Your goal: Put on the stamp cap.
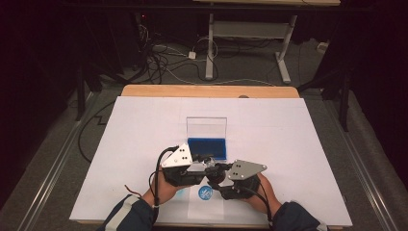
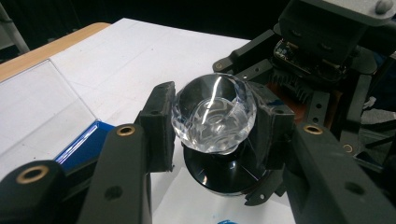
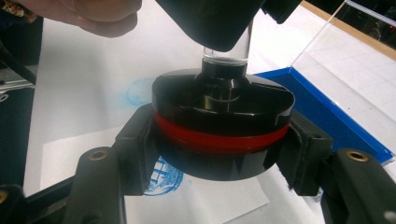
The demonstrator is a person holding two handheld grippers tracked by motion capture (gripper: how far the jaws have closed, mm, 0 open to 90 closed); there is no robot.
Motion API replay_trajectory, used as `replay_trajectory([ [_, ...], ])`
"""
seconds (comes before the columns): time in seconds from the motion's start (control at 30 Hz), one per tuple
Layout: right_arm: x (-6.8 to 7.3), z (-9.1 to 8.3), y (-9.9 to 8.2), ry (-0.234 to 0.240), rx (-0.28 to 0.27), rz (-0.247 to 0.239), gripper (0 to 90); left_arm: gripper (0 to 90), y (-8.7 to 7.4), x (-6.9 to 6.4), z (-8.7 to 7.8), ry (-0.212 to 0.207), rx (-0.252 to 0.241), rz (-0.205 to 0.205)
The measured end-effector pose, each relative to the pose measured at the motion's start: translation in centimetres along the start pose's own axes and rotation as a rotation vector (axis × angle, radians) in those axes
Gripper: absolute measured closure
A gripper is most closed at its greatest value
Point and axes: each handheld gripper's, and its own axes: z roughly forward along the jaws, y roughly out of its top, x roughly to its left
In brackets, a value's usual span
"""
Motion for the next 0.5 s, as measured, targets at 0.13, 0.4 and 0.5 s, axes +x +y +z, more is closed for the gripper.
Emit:
replay_trajectory([
  [0.13,0.12,0.1,0.0,0.008,0.002,-0.003,38.1,54.6,0.08,-0.07,-0.02,-0.002,-0.001,0.004],
  [0.4,0.25,0.07,0.14,0.008,0.002,-0.004,38.6,54.6,0.08,-0.24,0.0,-0.002,-0.008,0.011],
  [0.5,0.04,-0.12,0.22,0.021,-0.007,0.02,38.8,54.6,0.11,-0.47,-0.01,0.005,-0.011,0.025],
])
